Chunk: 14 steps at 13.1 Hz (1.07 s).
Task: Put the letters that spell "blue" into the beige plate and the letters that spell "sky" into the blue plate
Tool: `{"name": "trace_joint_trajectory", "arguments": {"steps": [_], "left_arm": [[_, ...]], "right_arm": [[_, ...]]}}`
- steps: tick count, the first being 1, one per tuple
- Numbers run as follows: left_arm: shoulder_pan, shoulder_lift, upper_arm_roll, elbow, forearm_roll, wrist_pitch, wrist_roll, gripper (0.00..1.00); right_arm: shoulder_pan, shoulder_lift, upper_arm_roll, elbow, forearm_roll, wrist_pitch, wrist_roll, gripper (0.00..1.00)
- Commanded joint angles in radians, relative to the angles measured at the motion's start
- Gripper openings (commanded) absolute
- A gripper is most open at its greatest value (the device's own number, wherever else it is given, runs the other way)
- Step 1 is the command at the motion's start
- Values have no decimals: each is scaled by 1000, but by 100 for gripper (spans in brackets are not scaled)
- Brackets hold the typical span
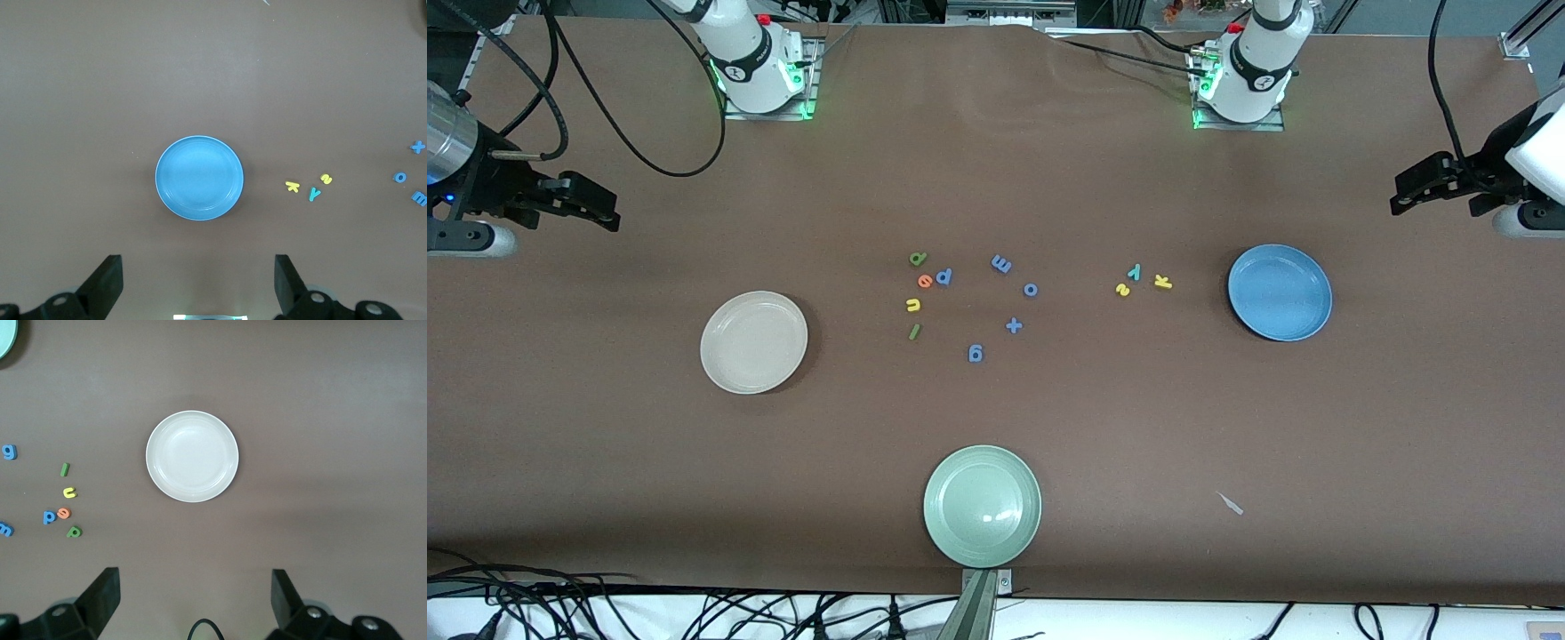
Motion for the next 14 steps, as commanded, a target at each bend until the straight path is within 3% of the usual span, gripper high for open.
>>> {"name": "trace_joint_trajectory", "arguments": {"steps": [1, 14], "left_arm": [[0, 8, 2, 21, -14, -4, 23, 100], [0, 65, 3, -6, -11, 91, 30, 100]], "right_arm": [[-7, -7, 3, -3, 14, 6, 7, 100], [-10, -2, 3, 0, 20, 19, 7, 100]]}}
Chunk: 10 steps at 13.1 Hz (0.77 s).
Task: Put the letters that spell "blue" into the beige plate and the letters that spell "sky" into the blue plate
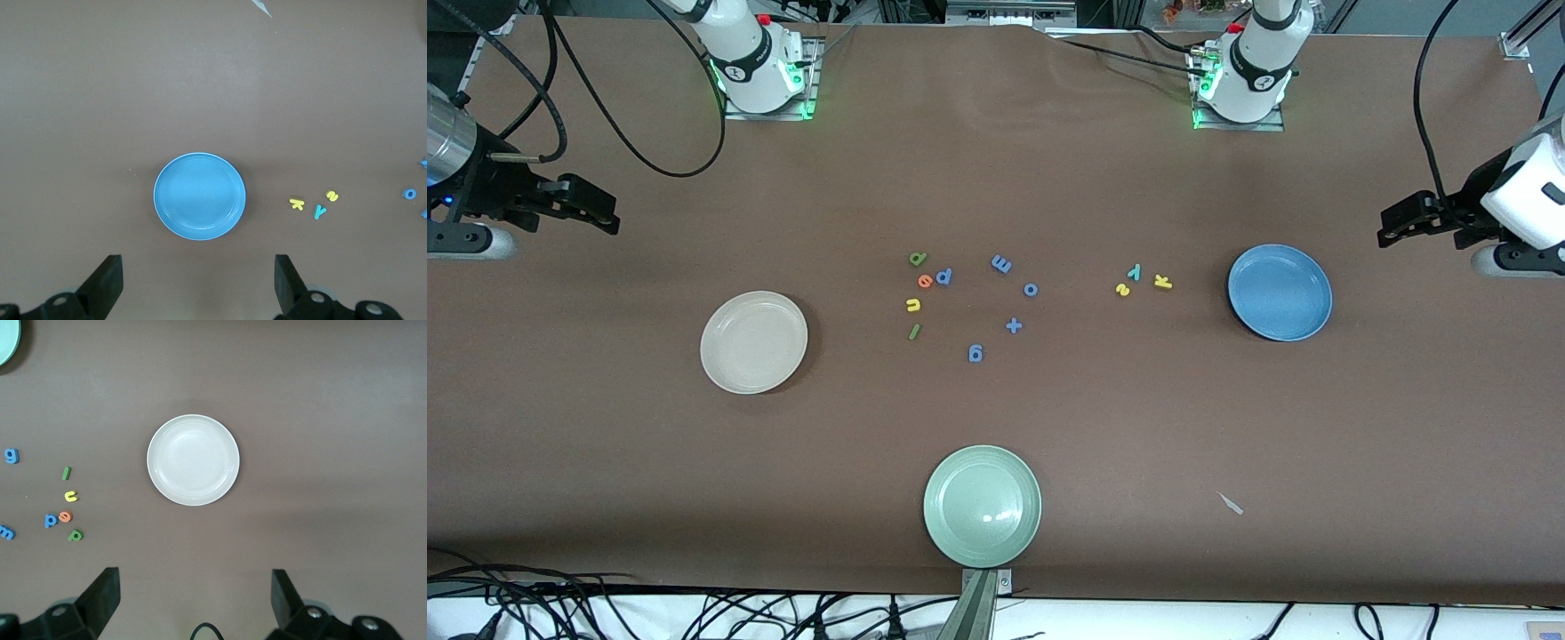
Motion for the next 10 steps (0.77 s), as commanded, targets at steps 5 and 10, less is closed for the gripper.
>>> {"name": "trace_joint_trajectory", "arguments": {"steps": [5, 10], "left_arm": [[8, 2, 1, 1, -11, 14, 24, 100], [8, 4, 3, 1, -11, 18, 24, 100]], "right_arm": [[-8, -4, 5, 0, 17, 7, 7, 100], [-8, -4, 4, 0, 17, 6, 7, 100]]}}
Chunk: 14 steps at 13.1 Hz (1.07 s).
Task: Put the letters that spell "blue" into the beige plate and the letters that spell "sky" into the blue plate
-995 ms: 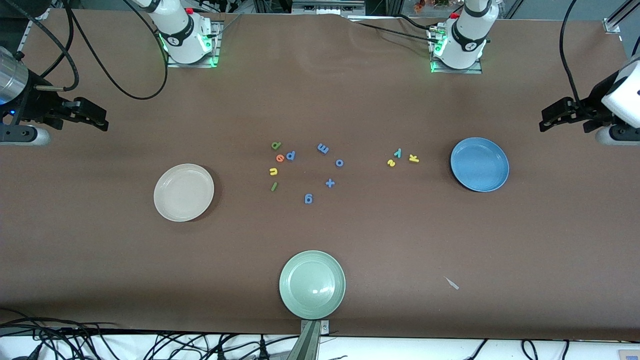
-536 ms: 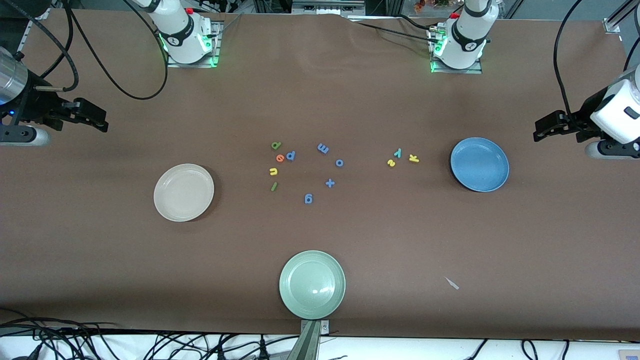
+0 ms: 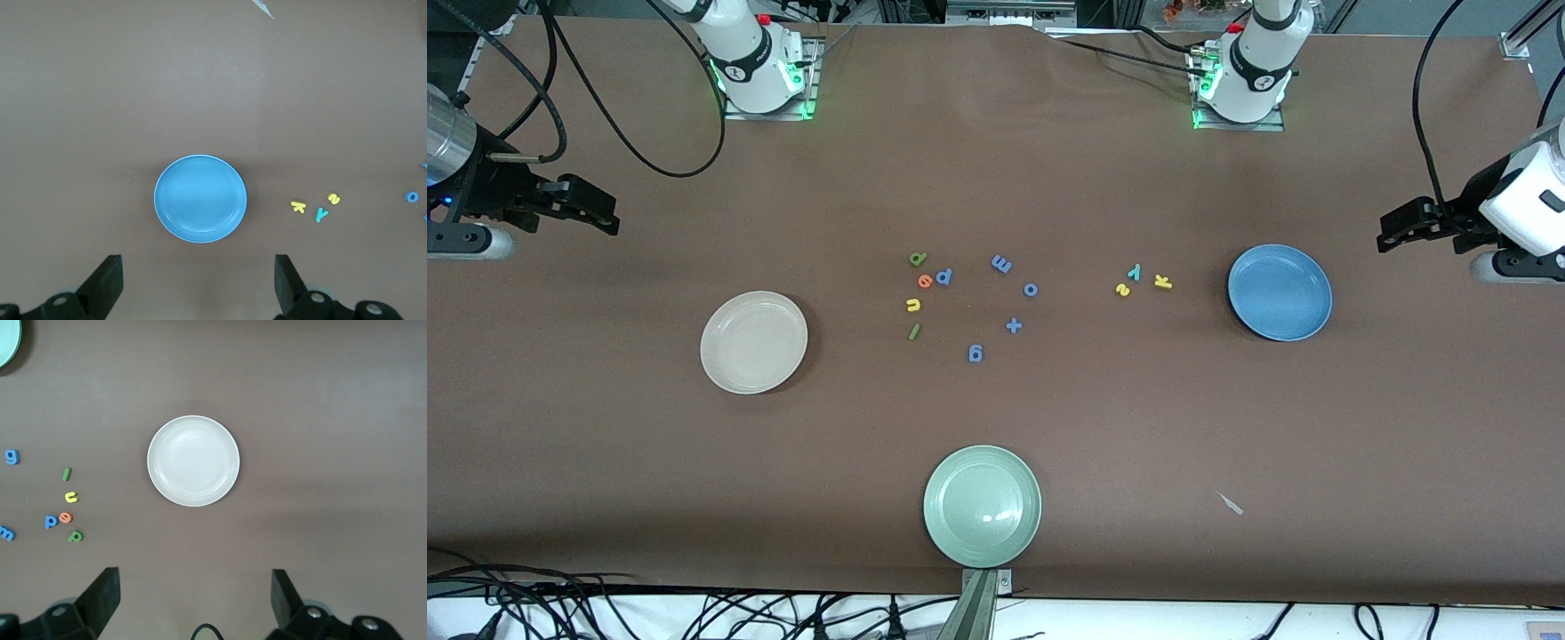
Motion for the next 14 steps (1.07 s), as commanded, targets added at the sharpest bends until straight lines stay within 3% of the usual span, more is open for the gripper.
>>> {"name": "trace_joint_trajectory", "arguments": {"steps": [1, 14], "left_arm": [[6, 3, 1, 1, -11, 13, 24, 100], [-2, 18, -1, -19, 1, 36, 24, 100]], "right_arm": [[-8, -4, 4, 0, 16, 5, 7, 100], [-8, -4, 4, 0, 15, 5, 7, 100]]}}
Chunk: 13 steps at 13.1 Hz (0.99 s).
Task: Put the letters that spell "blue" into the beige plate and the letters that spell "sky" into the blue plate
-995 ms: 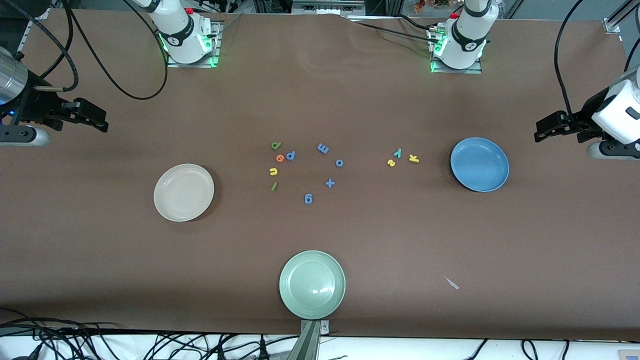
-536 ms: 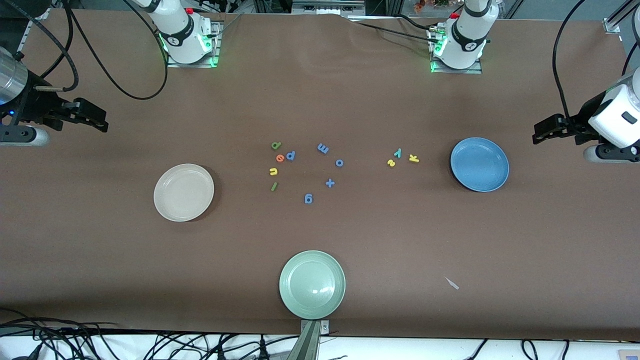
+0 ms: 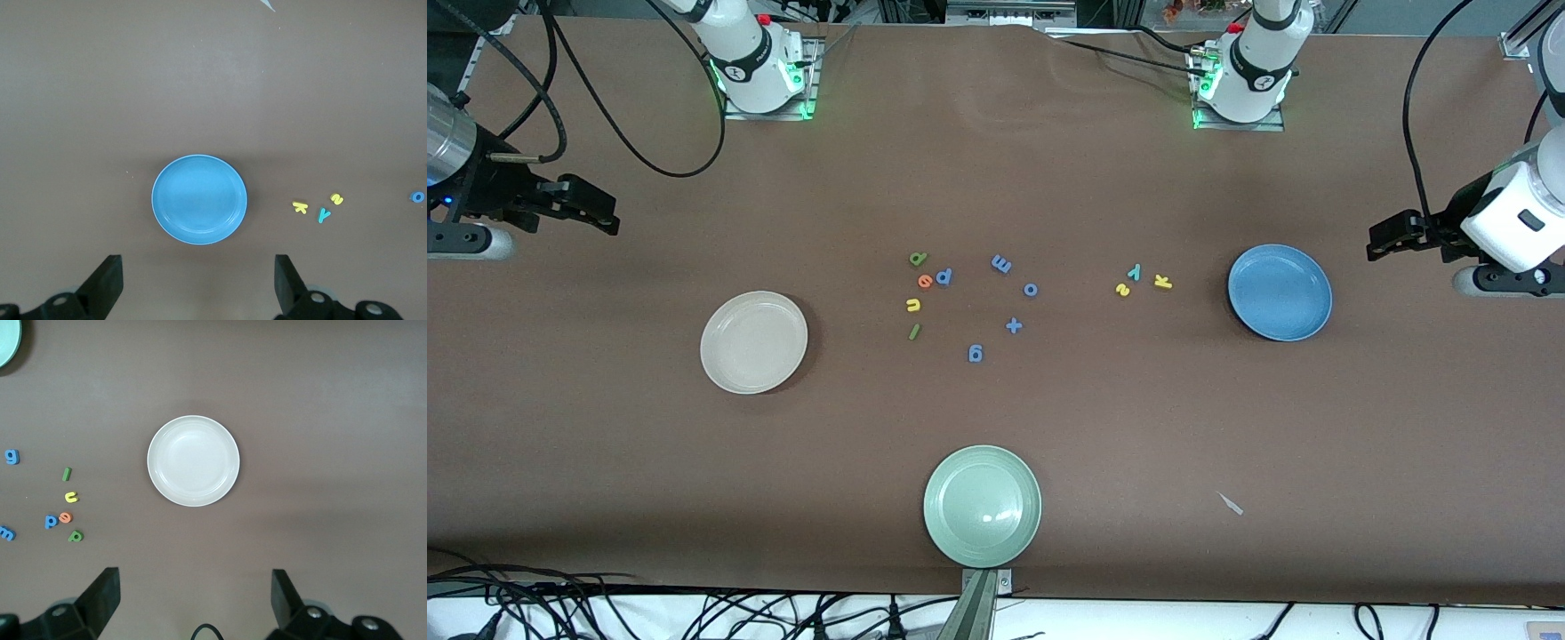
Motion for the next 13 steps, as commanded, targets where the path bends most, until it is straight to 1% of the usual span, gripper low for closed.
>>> {"name": "trace_joint_trajectory", "arguments": {"steps": [1, 13], "left_arm": [[9, -8, 1, -8, -9, 17, 24, 100], [0, -17, 1, 10, -2, -6, 19, 100]], "right_arm": [[-8, -3, 4, 0, 15, 5, 7, 100], [-8, -3, 4, 0, 15, 5, 7, 100]]}}
